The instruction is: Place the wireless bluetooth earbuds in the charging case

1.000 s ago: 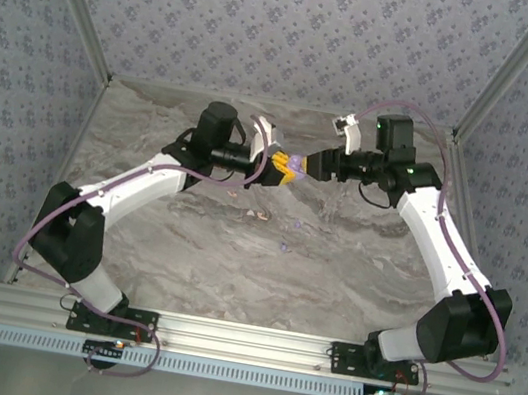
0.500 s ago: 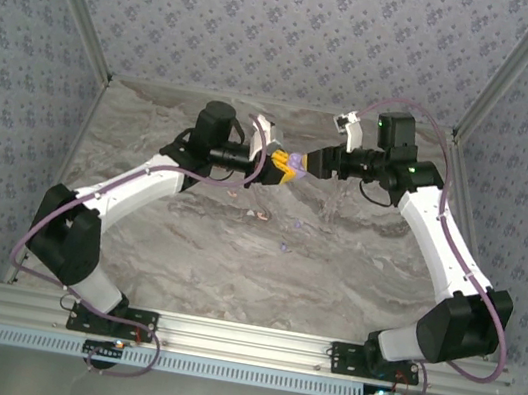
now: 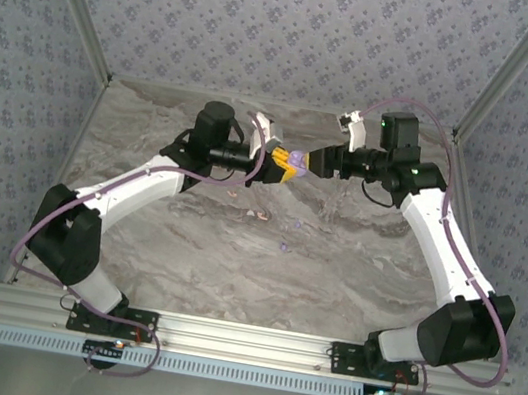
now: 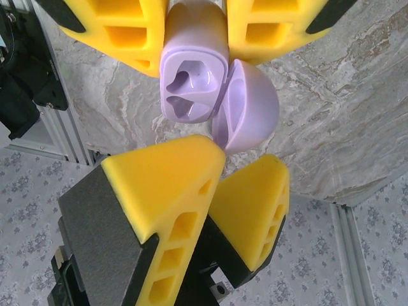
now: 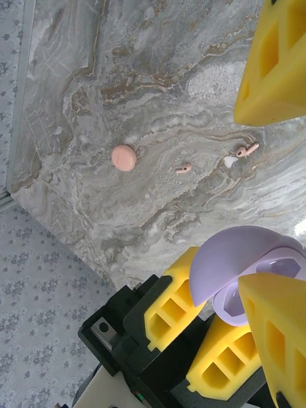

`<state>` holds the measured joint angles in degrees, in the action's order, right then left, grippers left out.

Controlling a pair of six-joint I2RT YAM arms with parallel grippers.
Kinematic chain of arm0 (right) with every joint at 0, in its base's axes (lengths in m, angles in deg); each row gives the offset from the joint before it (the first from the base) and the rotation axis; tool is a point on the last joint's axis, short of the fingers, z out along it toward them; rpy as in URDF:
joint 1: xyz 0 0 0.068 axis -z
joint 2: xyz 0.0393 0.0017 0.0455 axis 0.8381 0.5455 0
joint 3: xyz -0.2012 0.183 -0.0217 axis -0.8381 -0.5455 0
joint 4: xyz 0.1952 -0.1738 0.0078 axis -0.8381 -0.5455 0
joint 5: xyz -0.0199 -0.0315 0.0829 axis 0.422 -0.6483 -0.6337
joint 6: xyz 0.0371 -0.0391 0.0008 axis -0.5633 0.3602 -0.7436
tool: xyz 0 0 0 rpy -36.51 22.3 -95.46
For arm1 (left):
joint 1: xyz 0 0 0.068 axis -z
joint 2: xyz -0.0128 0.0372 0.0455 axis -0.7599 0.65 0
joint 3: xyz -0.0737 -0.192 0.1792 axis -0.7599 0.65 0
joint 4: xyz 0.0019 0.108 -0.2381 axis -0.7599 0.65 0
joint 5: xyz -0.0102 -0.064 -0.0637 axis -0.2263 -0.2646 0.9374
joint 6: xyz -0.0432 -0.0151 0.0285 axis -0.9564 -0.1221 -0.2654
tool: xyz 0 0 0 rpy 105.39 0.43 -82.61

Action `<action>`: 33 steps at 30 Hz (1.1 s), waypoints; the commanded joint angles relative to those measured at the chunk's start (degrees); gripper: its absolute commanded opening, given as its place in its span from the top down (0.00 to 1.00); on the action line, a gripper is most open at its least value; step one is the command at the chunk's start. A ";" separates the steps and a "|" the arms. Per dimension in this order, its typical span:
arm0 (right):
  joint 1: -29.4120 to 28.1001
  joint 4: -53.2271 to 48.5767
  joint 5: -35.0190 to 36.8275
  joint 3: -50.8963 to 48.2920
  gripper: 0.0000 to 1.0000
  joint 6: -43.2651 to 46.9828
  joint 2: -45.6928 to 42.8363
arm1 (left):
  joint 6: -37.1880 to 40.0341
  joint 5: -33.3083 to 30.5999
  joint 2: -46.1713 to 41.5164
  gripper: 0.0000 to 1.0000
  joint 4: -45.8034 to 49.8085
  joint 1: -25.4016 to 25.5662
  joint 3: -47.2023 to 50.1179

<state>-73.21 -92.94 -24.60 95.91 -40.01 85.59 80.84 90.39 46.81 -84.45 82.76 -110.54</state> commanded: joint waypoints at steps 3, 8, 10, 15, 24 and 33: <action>0.82 -0.73 3.24 -0.34 0.35 -0.66 -2.55 | -1.75 -1.43 0.05 0.88 -2.44 -1.33 1.51; 2.18 -1.79 5.94 -2.70 0.35 -1.75 -2.76 | -3.91 -2.30 -1.19 0.88 -5.38 -2.15 5.31; 2.52 -2.50 7.22 -3.79 0.35 -2.17 -2.46 | -4.48 -2.97 -1.98 0.88 -6.07 -2.32 6.81; 2.24 -6.33 9.15 -5.85 0.37 -2.61 0.61 | -5.54 -4.28 -4.66 0.88 -7.37 -2.48 10.78; -0.55 -5.15 9.65 -10.40 0.51 -6.10 8.62 | -7.65 -6.53 -9.46 0.88 -8.53 -2.54 16.99; -5.01 -4.42 7.53 -13.57 0.71 -7.28 17.03 | -8.25 -8.84 -12.10 0.88 -7.95 -2.37 19.57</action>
<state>-76.86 -96.99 -15.51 82.60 -46.56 101.53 73.17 82.24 36.66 -90.83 80.57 -91.33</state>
